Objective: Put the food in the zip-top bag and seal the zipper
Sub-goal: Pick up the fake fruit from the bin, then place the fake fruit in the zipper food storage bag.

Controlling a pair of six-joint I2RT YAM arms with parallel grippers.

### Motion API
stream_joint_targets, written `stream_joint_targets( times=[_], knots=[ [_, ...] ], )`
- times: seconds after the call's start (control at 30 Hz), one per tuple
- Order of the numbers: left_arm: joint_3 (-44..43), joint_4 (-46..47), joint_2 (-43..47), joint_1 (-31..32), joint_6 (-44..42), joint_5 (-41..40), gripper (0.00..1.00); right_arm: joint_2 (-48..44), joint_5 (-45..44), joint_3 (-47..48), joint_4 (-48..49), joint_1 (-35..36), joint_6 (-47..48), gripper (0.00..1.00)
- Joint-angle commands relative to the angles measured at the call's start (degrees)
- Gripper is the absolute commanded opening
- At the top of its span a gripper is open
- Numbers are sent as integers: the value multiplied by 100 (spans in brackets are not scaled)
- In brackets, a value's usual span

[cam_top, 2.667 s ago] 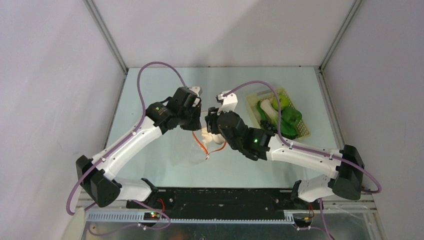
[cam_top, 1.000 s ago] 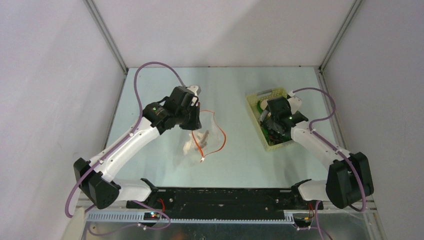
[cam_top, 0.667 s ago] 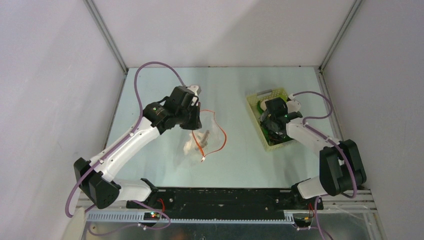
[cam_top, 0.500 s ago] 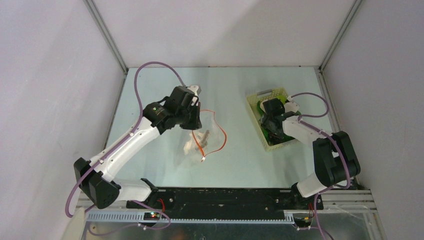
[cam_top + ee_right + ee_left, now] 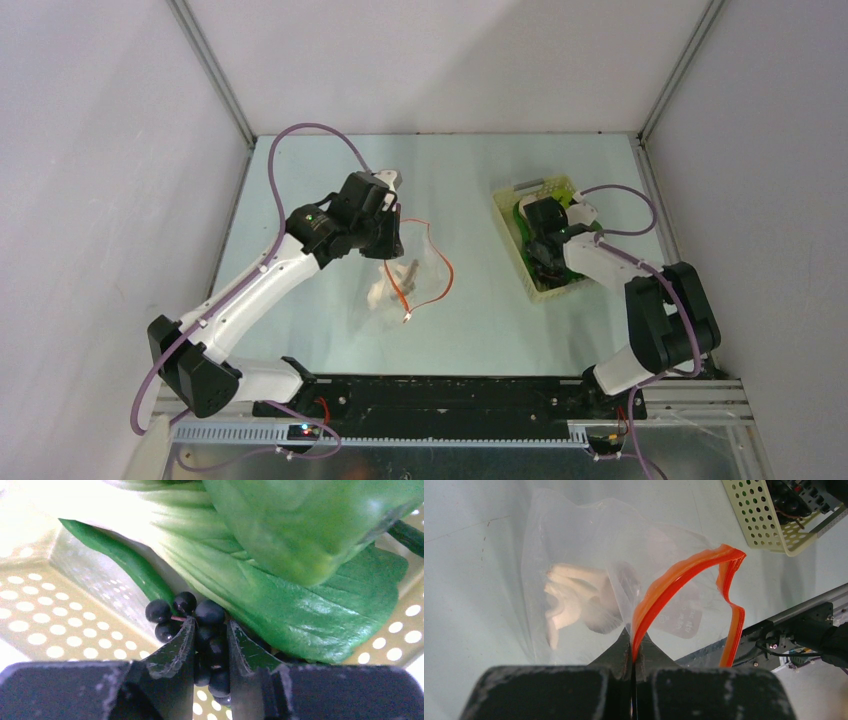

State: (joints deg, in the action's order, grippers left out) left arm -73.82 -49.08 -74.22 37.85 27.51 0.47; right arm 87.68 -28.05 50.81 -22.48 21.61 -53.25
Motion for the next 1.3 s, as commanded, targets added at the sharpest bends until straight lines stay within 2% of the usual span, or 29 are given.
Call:
stream_joint_targets(
  times=[0.0,0.33,0.63,0.8,1.03,1.27],
  knots=[
    [73,167,99,-41,-8,138,0,-610,-170,-66,-240,62,94,21],
    [92,194,122,-41,-4,186,0,-2121,-156,-118,-396,85,586,0],
    [105,216,100,-43,-5,241,0,-3548,196,-141,6,143,1266,0],
    [114,235,67,-43,5,277,0,-4148,1174,-124,573,148,1550,0],
    [121,241,-16,-42,-8,405,0,-4142,2966,49,1383,527,1283,0],
    [122,249,-48,-44,-8,466,0,-3459,3432,635,2382,1892,1520,0]
  ],
)
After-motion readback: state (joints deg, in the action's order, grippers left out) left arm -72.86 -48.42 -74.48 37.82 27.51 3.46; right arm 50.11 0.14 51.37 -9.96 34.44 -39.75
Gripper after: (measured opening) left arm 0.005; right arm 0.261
